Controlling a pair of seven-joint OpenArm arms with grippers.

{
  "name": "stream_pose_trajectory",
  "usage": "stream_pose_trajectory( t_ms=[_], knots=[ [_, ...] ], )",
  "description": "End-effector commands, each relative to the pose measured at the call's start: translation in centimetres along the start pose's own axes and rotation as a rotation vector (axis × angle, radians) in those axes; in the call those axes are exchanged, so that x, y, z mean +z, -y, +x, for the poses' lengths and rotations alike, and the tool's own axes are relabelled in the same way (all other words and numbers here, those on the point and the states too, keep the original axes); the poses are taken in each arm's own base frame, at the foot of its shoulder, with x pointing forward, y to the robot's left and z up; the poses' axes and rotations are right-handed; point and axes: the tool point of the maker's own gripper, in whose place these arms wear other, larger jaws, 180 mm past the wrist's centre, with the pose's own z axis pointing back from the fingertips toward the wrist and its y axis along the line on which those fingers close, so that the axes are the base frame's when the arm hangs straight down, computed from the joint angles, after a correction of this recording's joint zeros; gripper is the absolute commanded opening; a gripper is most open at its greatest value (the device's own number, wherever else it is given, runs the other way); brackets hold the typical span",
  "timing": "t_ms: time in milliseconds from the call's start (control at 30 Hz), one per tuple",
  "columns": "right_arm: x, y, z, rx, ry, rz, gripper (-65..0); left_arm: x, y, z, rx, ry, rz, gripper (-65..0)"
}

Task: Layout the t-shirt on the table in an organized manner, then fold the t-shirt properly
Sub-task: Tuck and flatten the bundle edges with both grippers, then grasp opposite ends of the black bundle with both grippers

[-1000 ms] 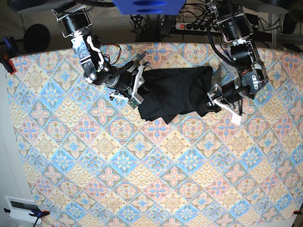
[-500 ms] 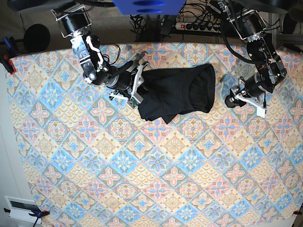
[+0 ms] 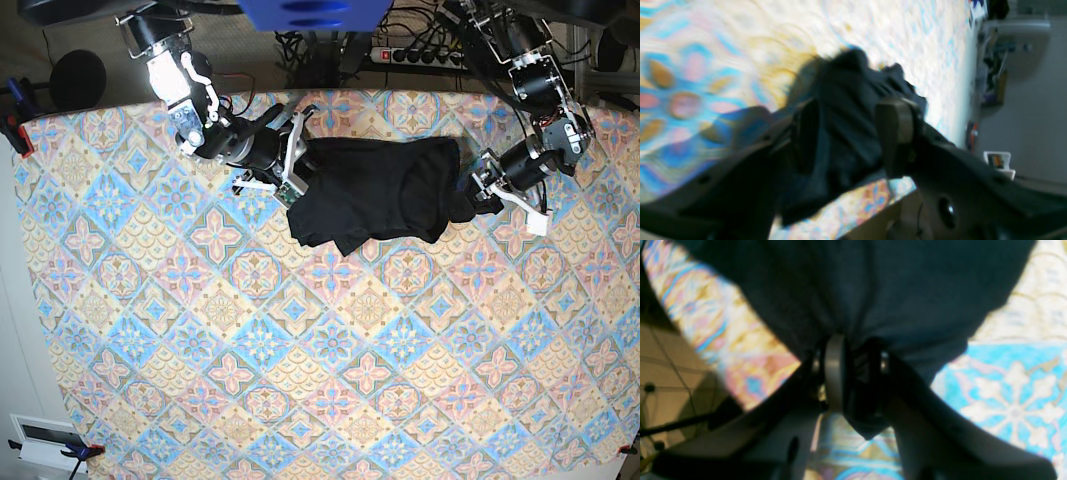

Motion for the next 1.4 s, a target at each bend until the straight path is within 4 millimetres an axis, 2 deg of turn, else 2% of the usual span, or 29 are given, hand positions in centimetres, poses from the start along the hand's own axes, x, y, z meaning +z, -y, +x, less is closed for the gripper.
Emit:
stream_pose_trajectory(
  t_ms=[0,100,167,300,467,600,800,900,1033,1100,1367],
  knots=[
    [0.7,0.1,2.4,0.028,0.076,-0.002,-53.1,0.5,1.7,1.2,-0.056,0.034,-0.034,-35.1],
    [1.2,0.0,3.5,0.047,0.107,-0.005,-53.1,1.3,2.8,0.9,-0.106,0.045,-0.033,-35.1],
    [1.3,0.0,3.7,0.051,0.111,-0.007,-53.1,1.8,2.8,0.4,-0.117,0.041,-0.023,-35.1],
    [1.3,0.2,3.8,0.050,0.113,-0.011,-53.1,2.2,2.0,-1.0,-0.095,0.018,-0.005,-35.1],
    [2.1,2.2,4.0,0.024,0.127,-0.063,-53.1,2.5,1.3,-2.0,-0.079,-0.003,0.012,-35.3],
    [2.2,2.4,4.0,0.020,0.129,-0.070,-53.1,2.6,1.2,-2.0,-0.082,-0.004,0.015,-41.5],
    [2.3,2.6,4.0,0.018,0.130,-0.075,-53.1,2.6,1.2,-2.0,-0.082,-0.004,0.018,-59.4],
    [2.6,3.3,4.1,0.009,0.135,-0.094,-53.1,3.1,1.5,-2.4,-0.103,-0.007,0.026,-64.3],
    [3.3,4.4,4.4,-0.006,0.154,-0.128,-53.1,4.2,3.7,-2.4,-0.192,0.012,0.018,-64.9],
    [3.6,4.8,4.6,-0.009,0.163,-0.140,-53.1,3.8,4.8,-2.9,-0.224,-0.009,-0.005,-64.9],
    [4.5,6.2,6.1,-0.017,0.239,-0.175,-53.1,1.6,4.8,-5.9,-0.283,-0.125,0.042,-64.9]
  ],
)
